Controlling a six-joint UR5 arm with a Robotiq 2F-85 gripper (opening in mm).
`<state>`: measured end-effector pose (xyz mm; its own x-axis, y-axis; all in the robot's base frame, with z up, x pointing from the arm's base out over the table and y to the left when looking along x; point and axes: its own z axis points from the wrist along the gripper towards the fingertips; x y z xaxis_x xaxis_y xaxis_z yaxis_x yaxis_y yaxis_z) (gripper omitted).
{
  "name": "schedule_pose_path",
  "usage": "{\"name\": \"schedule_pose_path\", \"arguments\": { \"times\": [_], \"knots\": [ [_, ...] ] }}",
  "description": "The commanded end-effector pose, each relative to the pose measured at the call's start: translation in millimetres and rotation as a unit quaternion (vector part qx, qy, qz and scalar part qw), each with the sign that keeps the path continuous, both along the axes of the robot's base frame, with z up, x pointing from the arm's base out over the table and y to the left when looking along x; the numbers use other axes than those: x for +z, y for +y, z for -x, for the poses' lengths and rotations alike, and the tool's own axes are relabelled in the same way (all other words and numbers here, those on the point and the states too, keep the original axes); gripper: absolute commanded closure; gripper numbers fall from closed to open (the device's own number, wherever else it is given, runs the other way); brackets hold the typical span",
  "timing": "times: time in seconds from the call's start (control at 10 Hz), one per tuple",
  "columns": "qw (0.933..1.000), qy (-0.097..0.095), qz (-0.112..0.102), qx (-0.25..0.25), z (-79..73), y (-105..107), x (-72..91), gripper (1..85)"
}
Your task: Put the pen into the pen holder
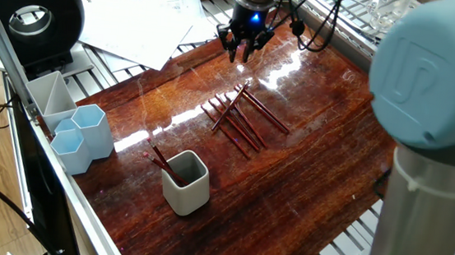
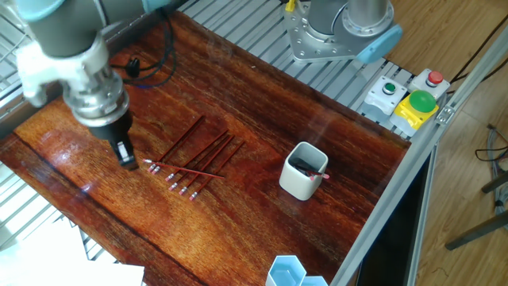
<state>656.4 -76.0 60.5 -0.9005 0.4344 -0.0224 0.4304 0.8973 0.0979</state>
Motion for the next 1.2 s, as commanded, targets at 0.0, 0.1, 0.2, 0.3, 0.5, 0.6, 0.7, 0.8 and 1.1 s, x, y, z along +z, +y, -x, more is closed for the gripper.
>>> {"name": "schedule_pose_path", "arguments": {
  "times": [0.0,0.1,0.2,0.3,0.5,0.6,0.7,0.8,1.1],
  "knots": [
    [0.9989,0.018,0.031,0.033,-7.0,-13.4,-10.8,56.0],
    [0.9986,0.019,0.029,0.04,-7.6,-10.2,-8.7,56.3],
    [0.9984,0.022,0.021,0.048,-8.9,-4.9,-5.0,56.3],
    [0.9982,0.027,0.02,0.049,-9.2,3.1,-3.4,56.7],
    [0.9992,0.026,0.002,0.03,-7.2,21.9,-11.5,60.7],
    [0.9996,0.017,0.022,-0.006,-11.4,10.4,-19.1,57.7],
    [0.9976,0.035,0.037,-0.047,-1.9,3.4,-18.8,61.7],
    [0.9978,0.035,0.032,-0.047,-0.5,7.5,-16.3,61.7],
    [0.9979,0.041,0.02,-0.047,5.9,16.9,-11.2,61.7]
  ]
}}
